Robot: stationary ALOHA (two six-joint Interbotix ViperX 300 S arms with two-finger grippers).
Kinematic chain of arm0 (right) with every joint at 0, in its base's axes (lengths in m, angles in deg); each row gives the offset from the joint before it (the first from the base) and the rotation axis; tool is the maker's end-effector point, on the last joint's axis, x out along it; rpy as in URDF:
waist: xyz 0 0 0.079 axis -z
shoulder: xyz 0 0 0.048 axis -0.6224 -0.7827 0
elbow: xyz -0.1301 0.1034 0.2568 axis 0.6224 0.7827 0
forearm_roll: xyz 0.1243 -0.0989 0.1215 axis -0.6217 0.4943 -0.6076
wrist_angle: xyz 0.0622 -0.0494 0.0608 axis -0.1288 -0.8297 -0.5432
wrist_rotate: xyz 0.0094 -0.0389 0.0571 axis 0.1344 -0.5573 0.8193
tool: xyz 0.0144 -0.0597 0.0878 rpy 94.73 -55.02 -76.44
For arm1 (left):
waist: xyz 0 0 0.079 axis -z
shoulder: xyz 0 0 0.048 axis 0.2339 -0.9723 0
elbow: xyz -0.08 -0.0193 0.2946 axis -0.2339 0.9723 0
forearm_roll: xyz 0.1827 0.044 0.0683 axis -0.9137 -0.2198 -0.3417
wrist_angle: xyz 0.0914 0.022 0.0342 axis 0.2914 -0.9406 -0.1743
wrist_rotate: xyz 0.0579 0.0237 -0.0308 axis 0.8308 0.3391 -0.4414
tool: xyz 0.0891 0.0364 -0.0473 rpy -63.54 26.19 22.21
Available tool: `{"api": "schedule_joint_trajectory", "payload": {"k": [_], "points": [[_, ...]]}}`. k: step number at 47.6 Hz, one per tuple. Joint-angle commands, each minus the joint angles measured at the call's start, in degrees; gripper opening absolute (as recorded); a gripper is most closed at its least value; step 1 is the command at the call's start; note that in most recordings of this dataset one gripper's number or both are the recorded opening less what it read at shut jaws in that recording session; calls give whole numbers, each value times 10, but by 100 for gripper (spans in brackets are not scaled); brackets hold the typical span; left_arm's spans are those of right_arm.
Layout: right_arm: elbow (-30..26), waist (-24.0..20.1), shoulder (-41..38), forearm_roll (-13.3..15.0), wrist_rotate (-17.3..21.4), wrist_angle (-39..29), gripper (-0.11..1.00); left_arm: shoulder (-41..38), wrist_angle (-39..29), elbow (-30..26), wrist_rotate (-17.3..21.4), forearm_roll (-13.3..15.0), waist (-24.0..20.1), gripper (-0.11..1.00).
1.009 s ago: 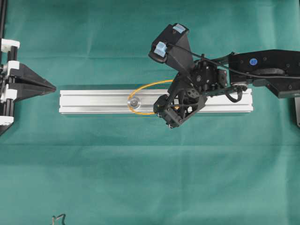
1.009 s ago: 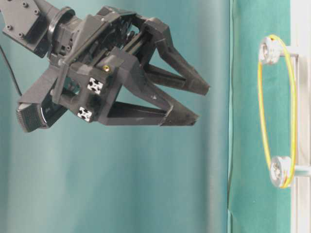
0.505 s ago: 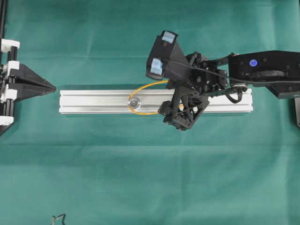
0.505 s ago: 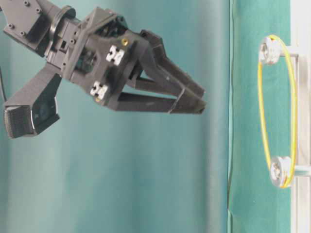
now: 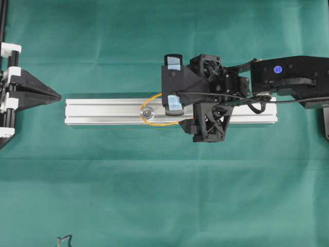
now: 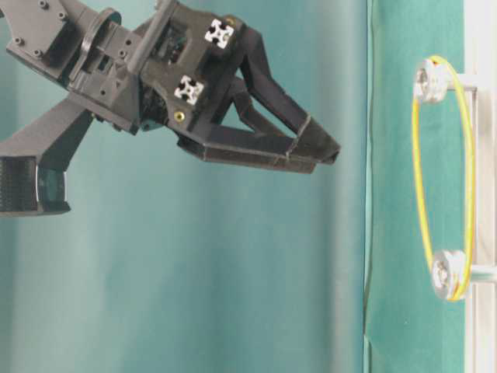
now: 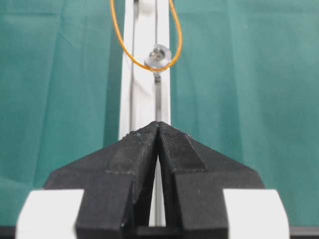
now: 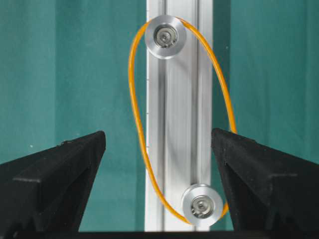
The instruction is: Hook the rubber onto the shaft.
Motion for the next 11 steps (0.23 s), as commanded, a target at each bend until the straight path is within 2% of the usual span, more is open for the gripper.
{"api": "schedule_joint_trajectory", "payload": {"k": [1, 11], "points": [[-9, -1, 17, 1, -8, 1, 91, -3, 3, -11, 0, -2, 1, 0], [-4, -2, 20, 1, -9, 1, 90, -3, 3, -11, 0, -2, 1, 0]]}}
